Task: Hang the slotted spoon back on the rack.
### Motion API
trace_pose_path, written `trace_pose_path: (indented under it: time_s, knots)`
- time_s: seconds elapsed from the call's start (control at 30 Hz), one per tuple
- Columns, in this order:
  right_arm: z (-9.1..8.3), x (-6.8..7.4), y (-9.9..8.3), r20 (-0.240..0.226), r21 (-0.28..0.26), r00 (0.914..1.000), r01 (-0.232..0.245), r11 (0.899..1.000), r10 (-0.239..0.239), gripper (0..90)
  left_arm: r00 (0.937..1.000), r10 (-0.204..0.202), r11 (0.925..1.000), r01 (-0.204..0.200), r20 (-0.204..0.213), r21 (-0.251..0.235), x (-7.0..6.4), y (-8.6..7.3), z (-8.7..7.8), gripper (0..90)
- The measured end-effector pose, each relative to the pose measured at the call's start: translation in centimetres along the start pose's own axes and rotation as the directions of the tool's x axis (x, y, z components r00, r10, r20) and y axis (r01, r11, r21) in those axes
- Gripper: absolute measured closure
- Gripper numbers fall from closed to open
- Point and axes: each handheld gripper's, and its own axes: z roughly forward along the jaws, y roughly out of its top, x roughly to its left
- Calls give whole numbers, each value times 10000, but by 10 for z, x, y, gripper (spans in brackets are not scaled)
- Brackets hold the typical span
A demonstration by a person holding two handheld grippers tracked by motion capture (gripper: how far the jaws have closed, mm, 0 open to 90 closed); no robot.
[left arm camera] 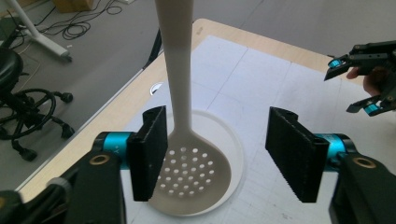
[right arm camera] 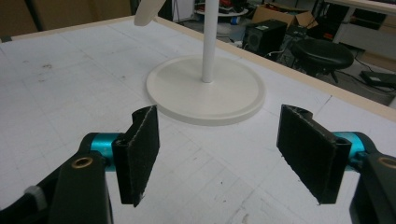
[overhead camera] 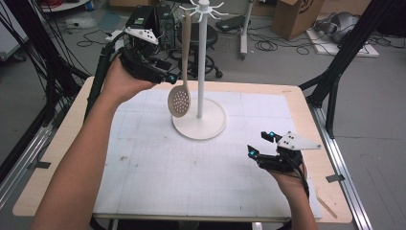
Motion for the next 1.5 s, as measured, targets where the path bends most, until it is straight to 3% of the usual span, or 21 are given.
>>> trace_pose_path:
  time_s: [0.27, 0.43, 0.57, 0.87, 1.03, 1.5]
  knots:
    - [0, 1, 1, -26, -12, 10000, 42, 10000, -42, 296, 10000, -52, 9995, 51, -18, -319, -7, -19, -8, 288]
    - [-1, 1, 1, -40, -17, 10000, 5, 10000, -5, 296, 9998, 101, 9986, -92, 157, -517, -15, -28, -12, 269]
    - [-1, 0, 1, -31, -44, 10000, -32, 10000, 32, 297, 9996, 247, 9969, -235, 151, -755, -25, -39, -13, 194]
    - [3, 1, -1, -120, 82, 9999, -24, 10000, 25, 296, 9977, 251, 9948, -186, 636, -999, -42, -74, -9, 150]
    - [4, 2, 0, -187, 99, 9998, -83, 9999, 84, 296, 9983, -19, 9953, 75, 582, -965, -44, -95, -6, 106]
    - [2, -2, -2, -153, 91, 9998, -158, 9998, 160, 295, 9961, -11, 9880, 148, 883, -1539, -60, -144, 0, 66]
